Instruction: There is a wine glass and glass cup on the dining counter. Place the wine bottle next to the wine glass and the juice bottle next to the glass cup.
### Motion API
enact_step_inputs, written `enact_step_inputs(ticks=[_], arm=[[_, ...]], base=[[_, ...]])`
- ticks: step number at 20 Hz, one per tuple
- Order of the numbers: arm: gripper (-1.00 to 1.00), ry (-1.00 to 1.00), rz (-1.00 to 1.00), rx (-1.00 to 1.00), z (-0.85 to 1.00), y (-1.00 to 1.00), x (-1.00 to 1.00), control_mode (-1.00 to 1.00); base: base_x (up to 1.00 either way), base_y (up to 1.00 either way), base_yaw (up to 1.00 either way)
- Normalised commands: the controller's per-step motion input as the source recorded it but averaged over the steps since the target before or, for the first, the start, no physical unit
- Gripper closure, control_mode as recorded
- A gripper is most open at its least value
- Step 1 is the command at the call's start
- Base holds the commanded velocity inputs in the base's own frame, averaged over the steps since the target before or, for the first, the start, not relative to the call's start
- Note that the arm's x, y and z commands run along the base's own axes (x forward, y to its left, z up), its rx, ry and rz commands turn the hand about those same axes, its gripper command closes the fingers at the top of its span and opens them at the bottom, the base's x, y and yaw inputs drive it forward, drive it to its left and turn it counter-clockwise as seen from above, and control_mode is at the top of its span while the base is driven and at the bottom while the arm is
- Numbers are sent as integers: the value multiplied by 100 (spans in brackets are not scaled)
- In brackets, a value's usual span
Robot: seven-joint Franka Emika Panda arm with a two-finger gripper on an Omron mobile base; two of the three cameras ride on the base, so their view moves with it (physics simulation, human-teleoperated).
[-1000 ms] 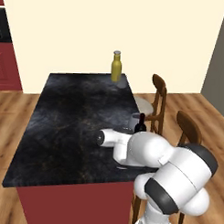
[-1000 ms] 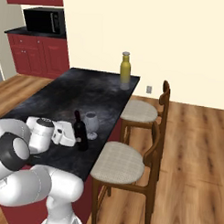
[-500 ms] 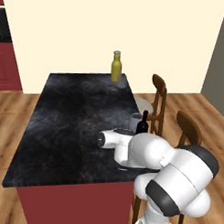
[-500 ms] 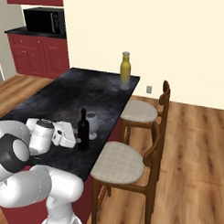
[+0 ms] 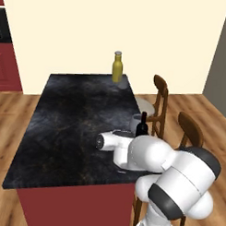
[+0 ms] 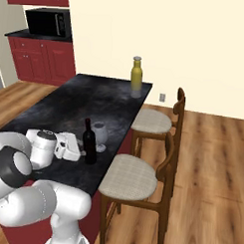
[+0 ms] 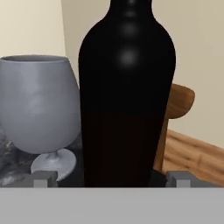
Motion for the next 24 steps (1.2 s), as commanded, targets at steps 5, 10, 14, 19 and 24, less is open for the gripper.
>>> enact_step_inputs(ticks=[5, 10, 14, 19, 24], arm=[[-100, 0, 0, 0, 0, 29, -1, -100], [-100, 0, 0, 4, 6, 25, -15, -100], [-100, 0, 0, 15, 29, 13, -28, -100], [-100, 5, 1, 20, 39, 4, -34, -100], [-100, 8, 13, 11, 43, 0, -39, -100]], base=[[0, 0, 0], [0, 0, 0], [0, 0, 0], [0, 0, 0], [0, 0, 0]])
